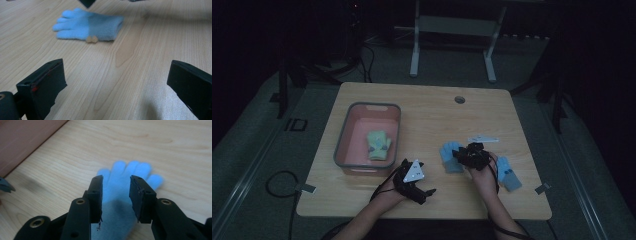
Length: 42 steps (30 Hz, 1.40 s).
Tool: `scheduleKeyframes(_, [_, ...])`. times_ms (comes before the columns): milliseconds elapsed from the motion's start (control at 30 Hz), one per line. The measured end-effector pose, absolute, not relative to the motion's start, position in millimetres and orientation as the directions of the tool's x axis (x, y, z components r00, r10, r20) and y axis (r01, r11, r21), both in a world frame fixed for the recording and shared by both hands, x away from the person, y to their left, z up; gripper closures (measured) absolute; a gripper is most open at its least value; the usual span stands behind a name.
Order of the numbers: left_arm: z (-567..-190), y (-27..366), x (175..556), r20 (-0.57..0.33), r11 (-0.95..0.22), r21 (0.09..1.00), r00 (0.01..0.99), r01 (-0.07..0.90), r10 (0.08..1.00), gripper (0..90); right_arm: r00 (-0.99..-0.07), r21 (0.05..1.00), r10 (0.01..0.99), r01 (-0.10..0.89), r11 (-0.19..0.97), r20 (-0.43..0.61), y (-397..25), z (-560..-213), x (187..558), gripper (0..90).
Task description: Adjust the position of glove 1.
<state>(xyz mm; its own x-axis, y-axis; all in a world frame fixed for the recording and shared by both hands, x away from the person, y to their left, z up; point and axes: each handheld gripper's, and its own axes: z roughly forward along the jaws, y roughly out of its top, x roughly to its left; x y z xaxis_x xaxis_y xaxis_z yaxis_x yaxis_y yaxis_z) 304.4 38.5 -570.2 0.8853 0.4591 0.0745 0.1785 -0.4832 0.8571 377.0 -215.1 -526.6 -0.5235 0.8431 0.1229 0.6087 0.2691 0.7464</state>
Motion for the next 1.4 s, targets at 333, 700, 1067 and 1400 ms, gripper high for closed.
scheduleKeyframes(333, [-570.3,38.5,304.9,0.076,-0.486,0.855,0.884,0.181,0.462,2.1,-0.59,0.769,0.806,0.54,0.342,0.056,-249.1,-509.6,372.4,62.3])
scheduleKeyframes(700, [-570.2,38.5,305.6,0.073,-0.486,0.854,0.883,0.185,0.463,2.1,-0.559,0.754,0.829,0.548,0.363,0.007,-296.0,-508.0,362.7,59.5])
scheduleKeyframes(1067, [-570.4,38.0,305.4,0.071,-0.487,0.853,0.883,0.187,0.464,2.1,-0.493,0.732,0.87,0.6,0.322,0.021,-351.5,-511.7,362.6,59.4])
scheduleKeyframes(1400, [-570.4,38.2,305.7,0.073,-0.486,0.854,0.881,0.187,0.467,2.1,-0.527,0.693,0.849,0.625,0.359,0.035,-384.1,-520.7,357.7,55.3])
